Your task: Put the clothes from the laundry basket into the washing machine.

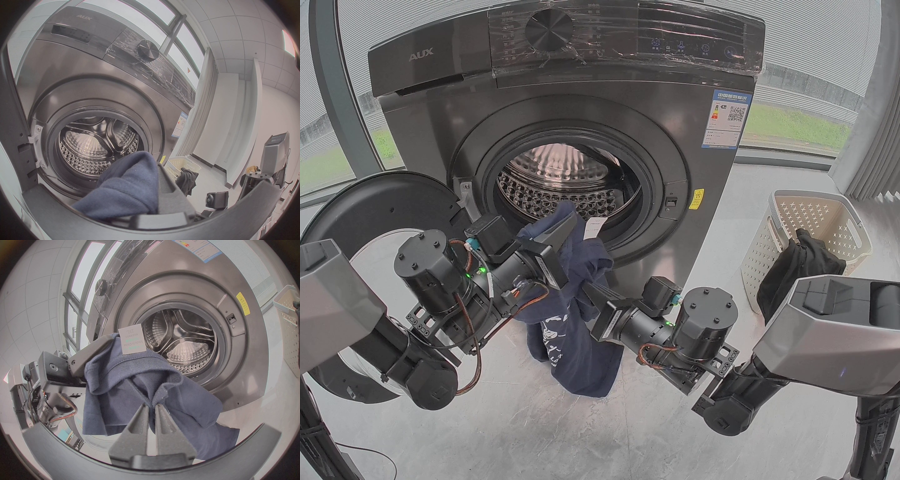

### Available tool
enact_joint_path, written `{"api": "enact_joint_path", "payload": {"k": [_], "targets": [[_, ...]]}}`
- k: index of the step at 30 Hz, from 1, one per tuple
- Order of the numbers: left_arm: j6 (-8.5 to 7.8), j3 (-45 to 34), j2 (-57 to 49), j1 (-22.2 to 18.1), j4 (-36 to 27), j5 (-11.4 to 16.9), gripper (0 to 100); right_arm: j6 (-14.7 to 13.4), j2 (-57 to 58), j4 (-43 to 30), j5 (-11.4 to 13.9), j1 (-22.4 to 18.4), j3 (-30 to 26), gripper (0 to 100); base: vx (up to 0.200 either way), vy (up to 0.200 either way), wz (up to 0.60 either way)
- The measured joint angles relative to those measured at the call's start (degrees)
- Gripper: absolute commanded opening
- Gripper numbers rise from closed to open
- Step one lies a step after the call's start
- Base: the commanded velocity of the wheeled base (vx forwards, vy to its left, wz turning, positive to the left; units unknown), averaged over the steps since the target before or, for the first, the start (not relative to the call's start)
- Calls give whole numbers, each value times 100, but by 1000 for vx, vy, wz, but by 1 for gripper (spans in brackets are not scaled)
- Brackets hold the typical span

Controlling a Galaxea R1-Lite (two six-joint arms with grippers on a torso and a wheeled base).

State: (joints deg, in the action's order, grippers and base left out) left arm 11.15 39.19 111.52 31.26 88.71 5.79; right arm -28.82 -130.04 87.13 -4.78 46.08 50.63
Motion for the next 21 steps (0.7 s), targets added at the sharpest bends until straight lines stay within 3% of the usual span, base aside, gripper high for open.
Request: {"api": "enact_joint_path", "payload": {"k": [5, 13, 14, 21], "targets": [[11, 27, 11, -37, -6, 4, 0, 105, 226, -28, -28, 20, -402, 0, 0, 0, 0], [-2, -13, 24, -74, -11, 41, 0, 950, 763, -79, -34, -68, -1122, 0, 0, 0, 0], [0, -24, 26, -83, -9, 41, 100, 1029, 820, -80, -34, -79, -1172, 0, 0, 0, 0], [41, -46, 26, -190, 16, 28, 100, 1446, 1154, -118, -48, -151, -1340, 0, 0, 0, 0]]}}
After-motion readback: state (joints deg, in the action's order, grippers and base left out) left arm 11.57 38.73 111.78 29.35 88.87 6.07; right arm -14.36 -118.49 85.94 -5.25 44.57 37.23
